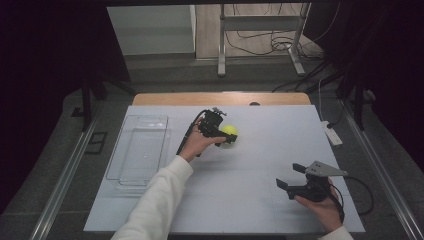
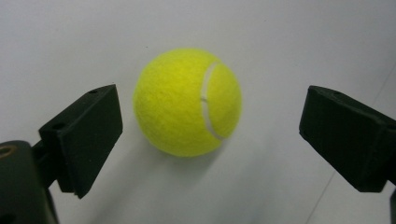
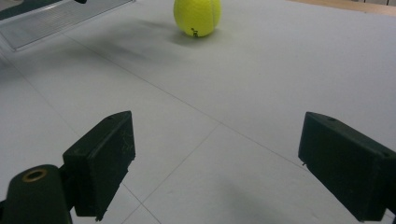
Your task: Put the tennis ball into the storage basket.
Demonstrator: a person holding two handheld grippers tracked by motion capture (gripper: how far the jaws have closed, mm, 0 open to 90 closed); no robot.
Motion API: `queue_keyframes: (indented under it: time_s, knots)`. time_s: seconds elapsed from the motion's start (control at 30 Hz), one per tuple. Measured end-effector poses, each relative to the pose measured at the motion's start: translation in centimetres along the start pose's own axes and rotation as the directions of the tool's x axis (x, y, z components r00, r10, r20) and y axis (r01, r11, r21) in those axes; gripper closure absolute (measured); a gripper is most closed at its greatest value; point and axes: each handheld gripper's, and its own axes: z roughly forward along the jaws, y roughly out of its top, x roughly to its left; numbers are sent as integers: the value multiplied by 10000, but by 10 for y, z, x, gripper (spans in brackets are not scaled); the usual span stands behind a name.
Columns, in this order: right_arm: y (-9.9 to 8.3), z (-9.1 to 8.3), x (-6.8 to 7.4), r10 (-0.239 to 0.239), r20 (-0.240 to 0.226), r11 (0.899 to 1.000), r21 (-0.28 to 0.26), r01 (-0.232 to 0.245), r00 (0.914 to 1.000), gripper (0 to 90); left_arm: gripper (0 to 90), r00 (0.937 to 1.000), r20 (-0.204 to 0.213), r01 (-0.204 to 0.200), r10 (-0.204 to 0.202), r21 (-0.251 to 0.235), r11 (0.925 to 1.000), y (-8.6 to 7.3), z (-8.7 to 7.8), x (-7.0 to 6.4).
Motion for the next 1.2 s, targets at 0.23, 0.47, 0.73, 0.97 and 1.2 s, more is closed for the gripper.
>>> queue_keyframes:
  time_s: [0.23,0.47,0.73,0.97,1.2]
  knots:
    - [0,0,0,3,-16,10000,-9,-3,10000,113,83,9999,-131,-42,44,144,9999,4,9,2]
    - [0,0,0,1,-20,10000,-2,-1,10000,113,84,9998,-187,106,-102,252,9996,5,16,4]
    - [0,0,0,3,-28,10000,-2,-3,10000,113,82,9994,-210,275,-267,405,9988,4,22,8]
    - [0,0,0,3,-31,10000,4,-3,10000,113,83,9992,-270,320,-308,432,9986,4,23,8]
    - [0,0,-1,23,-29,10000,7,-23,10000,113,90,9987,-314,419,-403,512,9978,4,30,9]
